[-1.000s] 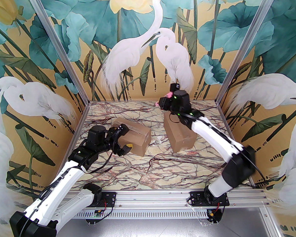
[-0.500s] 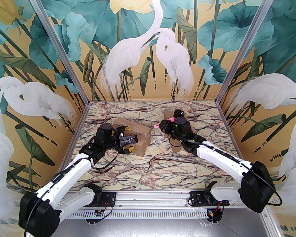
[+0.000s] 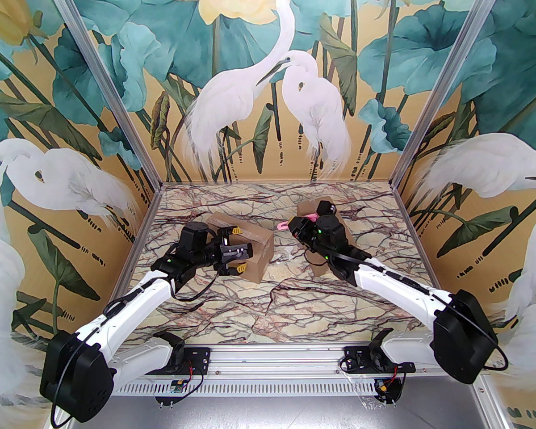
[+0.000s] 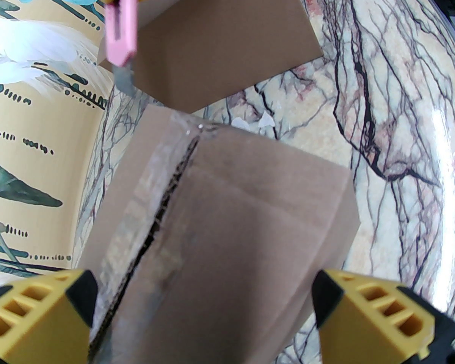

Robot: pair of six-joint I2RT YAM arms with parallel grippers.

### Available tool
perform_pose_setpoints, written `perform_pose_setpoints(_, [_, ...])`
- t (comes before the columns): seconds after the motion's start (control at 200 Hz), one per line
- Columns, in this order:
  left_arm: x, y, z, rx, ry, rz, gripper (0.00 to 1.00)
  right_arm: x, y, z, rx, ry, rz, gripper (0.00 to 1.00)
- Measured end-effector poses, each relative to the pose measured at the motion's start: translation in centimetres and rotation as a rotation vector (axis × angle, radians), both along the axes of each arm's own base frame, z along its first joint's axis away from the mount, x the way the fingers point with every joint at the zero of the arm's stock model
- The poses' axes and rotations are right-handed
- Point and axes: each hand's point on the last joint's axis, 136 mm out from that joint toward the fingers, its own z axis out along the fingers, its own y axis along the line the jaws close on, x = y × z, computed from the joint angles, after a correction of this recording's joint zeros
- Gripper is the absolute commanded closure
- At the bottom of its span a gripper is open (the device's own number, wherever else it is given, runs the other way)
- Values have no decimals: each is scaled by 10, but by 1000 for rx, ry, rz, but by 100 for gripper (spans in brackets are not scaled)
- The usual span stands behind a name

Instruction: Unpack the express box

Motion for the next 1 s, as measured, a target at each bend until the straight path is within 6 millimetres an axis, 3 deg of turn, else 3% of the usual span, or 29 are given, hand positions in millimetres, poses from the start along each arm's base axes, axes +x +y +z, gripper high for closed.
perform_pose_setpoints(0.085, [1, -2, 3, -19, 0, 3, 0, -5, 2, -7, -3, 18, -5, 100])
perform_pose_setpoints(0.475, [-2, -9, 4, -50, 9, -5, 0, -8, 7, -2, 37, 14, -13, 100])
perform_pose_setpoints(0.665, [0, -10, 4, -58, 12, 0, 1, -9, 6, -13, 56, 32, -21, 100])
perform_pose_setpoints(1.0, [0, -21, -12, -63, 78, -12, 0, -9, 8, -18, 125, 13, -24, 100])
